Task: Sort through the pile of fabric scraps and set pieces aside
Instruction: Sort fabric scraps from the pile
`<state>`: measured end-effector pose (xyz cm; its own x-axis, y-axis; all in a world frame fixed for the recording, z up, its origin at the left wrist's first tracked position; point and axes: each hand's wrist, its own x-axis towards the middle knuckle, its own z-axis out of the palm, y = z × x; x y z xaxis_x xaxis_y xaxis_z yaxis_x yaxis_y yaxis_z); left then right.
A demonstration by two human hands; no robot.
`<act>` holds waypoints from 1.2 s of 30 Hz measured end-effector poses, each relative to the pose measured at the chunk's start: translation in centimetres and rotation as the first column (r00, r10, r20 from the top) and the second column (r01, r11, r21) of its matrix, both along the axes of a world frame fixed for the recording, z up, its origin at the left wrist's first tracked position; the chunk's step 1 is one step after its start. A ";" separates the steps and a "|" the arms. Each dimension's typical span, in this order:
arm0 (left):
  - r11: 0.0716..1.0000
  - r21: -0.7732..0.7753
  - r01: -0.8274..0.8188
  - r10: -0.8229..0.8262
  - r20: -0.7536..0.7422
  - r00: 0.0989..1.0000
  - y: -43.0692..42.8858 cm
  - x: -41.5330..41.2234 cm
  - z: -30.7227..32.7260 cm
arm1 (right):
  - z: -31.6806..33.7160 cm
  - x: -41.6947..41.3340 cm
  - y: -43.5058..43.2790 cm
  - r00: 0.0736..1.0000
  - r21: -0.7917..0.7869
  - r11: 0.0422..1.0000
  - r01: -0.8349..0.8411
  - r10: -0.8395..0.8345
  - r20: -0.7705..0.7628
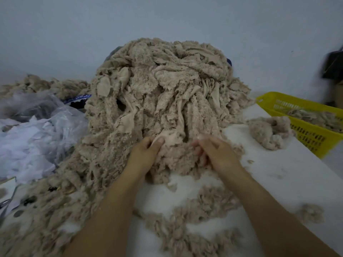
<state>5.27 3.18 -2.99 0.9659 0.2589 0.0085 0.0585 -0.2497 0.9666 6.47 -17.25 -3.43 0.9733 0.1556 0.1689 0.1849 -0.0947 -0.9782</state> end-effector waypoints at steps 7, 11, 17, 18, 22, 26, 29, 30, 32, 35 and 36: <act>0.915 -0.373 0.157 -0.179 -0.025 0.984 -1.3 -0.5 0.6 | -0.8 -0.6 1.8 0.980 -0.436 0.894 -0.104 0.167 0.109; 0.820 -0.571 0.033 -0.022 0.026 0.999 -0.8 -0.5 1.2 | -0.5 -0.4 1.4 0.987 -0.326 0.944 0.051 0.004 0.163; 0.658 -0.752 -0.043 0.109 0.038 0.993 0.6 -0.1 1.1 | 0.7 0.7 -0.5 0.959 0.304 0.916 0.263 -0.215 -0.183; 0.621 -0.784 -0.010 0.095 0.063 0.993 0.7 -0.2 1.1 | 0.8 0.7 -0.7 0.963 0.398 0.882 0.250 -0.185 -0.195; 0.489 -0.863 0.124 0.037 0.162 0.986 1.4 -0.2 1.2 | 1.2 0.6 -1.4 0.980 0.490 0.852 0.185 -0.127 -0.151; 0.486 -0.825 0.287 -0.146 0.248 0.958 0.6 -0.9 1.3 | 1.0 -0.6 -0.5 0.996 0.127 0.989 0.076 -0.069 -0.059; 0.595 -0.725 0.346 -0.266 0.229 0.936 -0.6 -1.4 1.4 | 0.7 -1.7 0.7 0.991 -0.108 0.987 -0.116 0.107 -0.079; 0.678 -0.650 0.343 -0.278 0.205 0.938 -1.0 -1.4 1.2 | 0.5 -1.8 1.1 0.981 -0.107 0.978 -0.178 0.167 -0.102; 0.867 -0.336 0.368 -0.321 0.189 0.928 -1.7 -1.5 0.7 | 0.3 -1.8 1.9 0.959 -0.015 0.965 -0.262 0.259 -0.112; 0.842 0.189 0.505 -0.536 0.197 0.821 -2.4 -1.5 -0.4 | 0.3 -1.4 2.1 0.985 0.068 0.989 -0.131 0.138 -0.106; 0.808 0.263 0.527 -0.577 0.180 0.796 -2.4 -1.5 -0.8 | 0.4 -1.1 2.1 0.995 0.028 0.998 -0.055 0.057 -0.085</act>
<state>3.81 0.80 -3.83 0.9030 -0.3495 0.2499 -0.3723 -0.3461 0.8612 5.35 -15.20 -3.05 0.9742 0.2071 0.0901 0.1047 -0.0607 -0.9926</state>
